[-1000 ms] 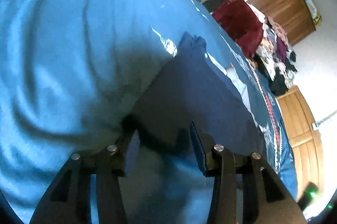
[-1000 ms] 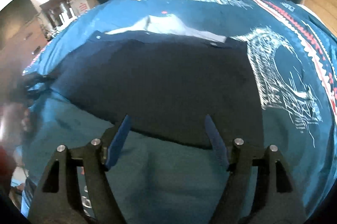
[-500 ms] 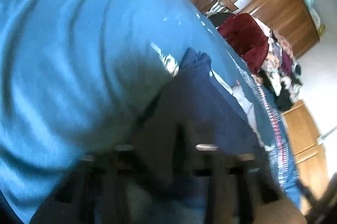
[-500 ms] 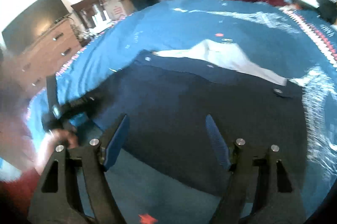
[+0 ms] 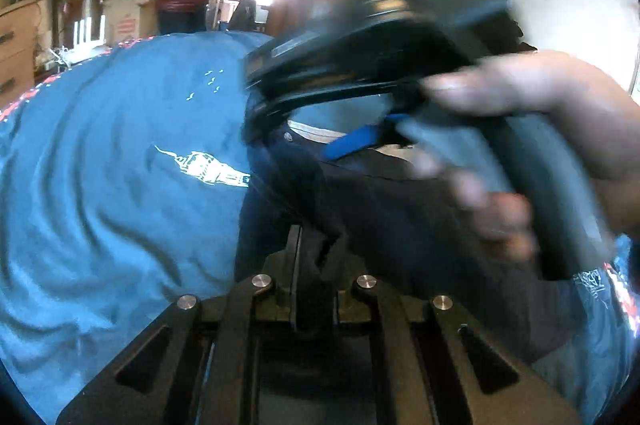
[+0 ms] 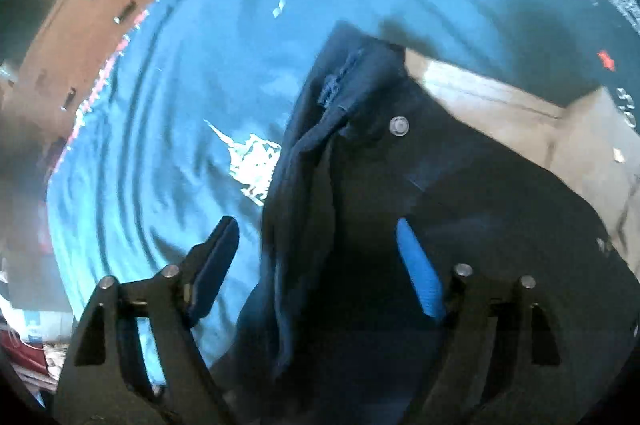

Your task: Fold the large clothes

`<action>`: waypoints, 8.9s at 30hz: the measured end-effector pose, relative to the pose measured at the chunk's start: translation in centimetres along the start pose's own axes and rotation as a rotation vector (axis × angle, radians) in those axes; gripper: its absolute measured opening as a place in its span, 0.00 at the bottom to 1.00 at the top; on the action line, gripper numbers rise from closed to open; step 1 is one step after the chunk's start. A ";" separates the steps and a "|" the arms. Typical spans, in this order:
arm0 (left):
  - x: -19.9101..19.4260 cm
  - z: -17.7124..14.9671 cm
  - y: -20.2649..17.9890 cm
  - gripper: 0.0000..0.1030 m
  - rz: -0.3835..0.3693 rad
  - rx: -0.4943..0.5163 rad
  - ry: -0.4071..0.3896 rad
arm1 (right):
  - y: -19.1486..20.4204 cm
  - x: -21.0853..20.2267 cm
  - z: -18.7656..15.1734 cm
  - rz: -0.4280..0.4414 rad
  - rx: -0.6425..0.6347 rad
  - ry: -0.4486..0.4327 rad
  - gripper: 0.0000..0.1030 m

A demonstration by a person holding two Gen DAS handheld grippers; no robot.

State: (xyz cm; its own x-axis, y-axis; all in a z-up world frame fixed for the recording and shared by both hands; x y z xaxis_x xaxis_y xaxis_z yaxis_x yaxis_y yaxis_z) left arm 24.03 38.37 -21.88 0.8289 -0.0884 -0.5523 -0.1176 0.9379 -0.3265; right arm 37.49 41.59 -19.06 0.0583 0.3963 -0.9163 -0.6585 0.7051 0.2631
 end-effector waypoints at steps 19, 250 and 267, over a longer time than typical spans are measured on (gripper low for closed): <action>1.9 -6.4 -27.6 0.08 -0.520 0.349 0.238 | -21.8 -18.4 -25.5 0.078 0.462 -0.461 0.03; 1.0 -16.3 -14.7 1.00 0.058 0.288 0.297 | -12.7 -17.0 -49.6 -0.538 0.537 -0.353 1.00; 1.0 -16.3 -14.7 1.00 0.058 0.288 0.297 | -12.7 -17.0 -49.6 -0.538 0.537 -0.353 1.00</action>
State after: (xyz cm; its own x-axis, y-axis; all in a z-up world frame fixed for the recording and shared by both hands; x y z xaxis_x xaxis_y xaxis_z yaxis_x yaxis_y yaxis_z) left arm 17.66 19.05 -30.11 0.6264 -0.0859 -0.7748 0.0331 0.9959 -0.0836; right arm 7.63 -3.25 -21.81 0.5530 0.0235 -0.8329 -0.0317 0.9995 0.0071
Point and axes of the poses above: each gripper's, at about its wrist camera, not at the fingertips, and x roughly the way its jaws point, y to its left, z to its top, the point moved 4 cm from there along x, roughly the way its jaws point, and after that the axes turned 5 degrees about -x, right-handed, at the moved point
